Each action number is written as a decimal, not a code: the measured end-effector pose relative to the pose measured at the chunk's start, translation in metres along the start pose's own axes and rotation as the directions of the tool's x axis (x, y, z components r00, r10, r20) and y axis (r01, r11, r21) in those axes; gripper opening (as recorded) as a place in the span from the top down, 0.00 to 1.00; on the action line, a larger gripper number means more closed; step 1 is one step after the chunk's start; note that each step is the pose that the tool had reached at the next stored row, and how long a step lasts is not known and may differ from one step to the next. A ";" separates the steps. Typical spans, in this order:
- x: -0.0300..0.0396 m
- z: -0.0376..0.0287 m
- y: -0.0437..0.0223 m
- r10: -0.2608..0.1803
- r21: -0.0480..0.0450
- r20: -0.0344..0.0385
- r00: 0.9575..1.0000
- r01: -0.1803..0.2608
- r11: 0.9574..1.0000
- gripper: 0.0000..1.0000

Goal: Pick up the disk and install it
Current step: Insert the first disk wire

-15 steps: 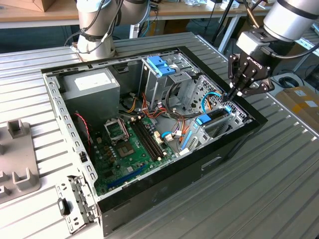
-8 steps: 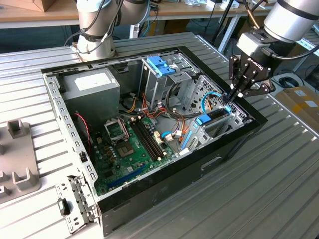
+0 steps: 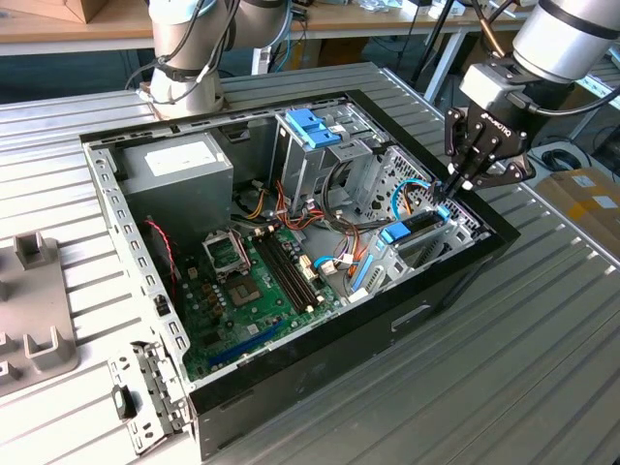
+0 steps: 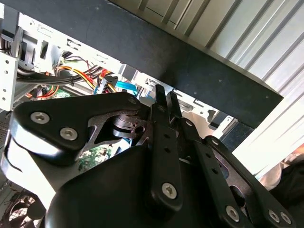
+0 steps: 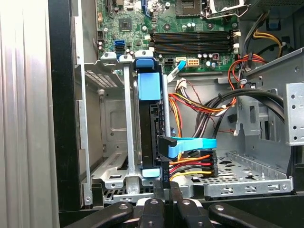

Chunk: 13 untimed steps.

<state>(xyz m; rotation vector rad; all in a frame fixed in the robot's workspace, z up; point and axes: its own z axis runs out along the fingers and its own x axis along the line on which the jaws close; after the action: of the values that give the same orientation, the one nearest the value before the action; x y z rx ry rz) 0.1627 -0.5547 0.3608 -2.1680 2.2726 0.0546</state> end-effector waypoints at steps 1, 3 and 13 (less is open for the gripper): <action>0.0000 0.0000 0.0000 0.001 0.000 0.000 1.000 -0.001 1.000 0.84; 0.0001 0.0003 0.0011 0.003 0.000 0.000 1.000 -0.003 1.000 0.84; 0.0050 0.0016 0.0047 0.011 0.000 0.000 1.000 -0.011 1.000 0.84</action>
<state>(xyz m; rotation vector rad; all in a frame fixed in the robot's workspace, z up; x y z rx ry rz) 0.1577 -0.5594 0.3592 -2.1549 2.2848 0.0547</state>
